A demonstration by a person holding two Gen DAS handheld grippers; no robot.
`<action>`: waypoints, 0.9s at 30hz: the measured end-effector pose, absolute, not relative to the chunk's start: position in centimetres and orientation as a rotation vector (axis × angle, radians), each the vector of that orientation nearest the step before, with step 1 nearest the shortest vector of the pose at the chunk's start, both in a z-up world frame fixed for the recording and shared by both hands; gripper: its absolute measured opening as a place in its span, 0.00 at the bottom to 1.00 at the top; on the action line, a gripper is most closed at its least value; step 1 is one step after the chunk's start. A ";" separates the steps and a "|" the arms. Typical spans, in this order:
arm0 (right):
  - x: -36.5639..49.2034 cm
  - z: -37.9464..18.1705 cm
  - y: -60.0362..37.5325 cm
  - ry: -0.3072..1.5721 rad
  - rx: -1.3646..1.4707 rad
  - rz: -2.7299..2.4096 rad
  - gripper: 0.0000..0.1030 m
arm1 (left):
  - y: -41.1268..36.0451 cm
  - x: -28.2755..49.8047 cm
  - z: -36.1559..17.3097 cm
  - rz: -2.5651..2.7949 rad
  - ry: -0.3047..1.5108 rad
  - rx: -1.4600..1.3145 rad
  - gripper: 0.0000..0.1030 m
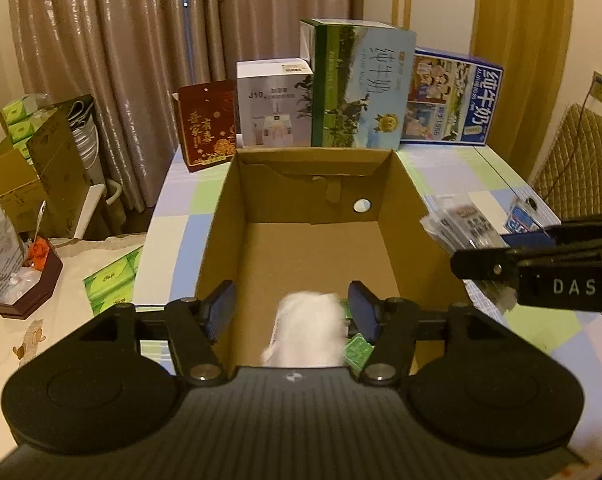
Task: Organize objects
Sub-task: 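Open both tools to drop the cloth and snack packet into the box, then withdraw both open tools back toward the clear box and brown pouch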
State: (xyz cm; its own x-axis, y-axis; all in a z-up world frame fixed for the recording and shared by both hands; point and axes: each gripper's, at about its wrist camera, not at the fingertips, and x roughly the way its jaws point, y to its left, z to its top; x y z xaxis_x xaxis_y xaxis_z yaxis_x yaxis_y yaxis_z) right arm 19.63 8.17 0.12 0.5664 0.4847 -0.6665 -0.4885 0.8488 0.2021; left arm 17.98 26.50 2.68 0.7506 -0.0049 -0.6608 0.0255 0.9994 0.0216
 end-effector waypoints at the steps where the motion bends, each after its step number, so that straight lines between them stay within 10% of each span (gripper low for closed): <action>1: 19.7 0.0 8.2 0.785 -0.002 0.575 0.33 | 26.6 17.9 2.7 -0.012 0.720 0.029 0.55; 9: 20.4 0.1 9.2 0.782 0.050 0.601 0.35 | 27.7 16.3 3.1 0.028 0.709 0.011 0.57; 12: 20.8 0.5 9.1 0.763 0.101 0.619 0.61 | 28.0 15.7 3.1 0.036 0.707 0.001 0.59; 27: 15.7 2.0 3.1 0.762 0.130 0.538 0.75 | 26.2 11.2 3.8 0.050 0.691 -0.045 0.82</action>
State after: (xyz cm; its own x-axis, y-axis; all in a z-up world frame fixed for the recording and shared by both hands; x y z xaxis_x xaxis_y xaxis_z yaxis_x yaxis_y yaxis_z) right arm 15.70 3.08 1.97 0.5961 0.5077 -0.6220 -0.4157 0.8579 0.3019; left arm 11.25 26.24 3.85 0.7694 0.0310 -0.6380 -0.0611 0.9978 -0.0252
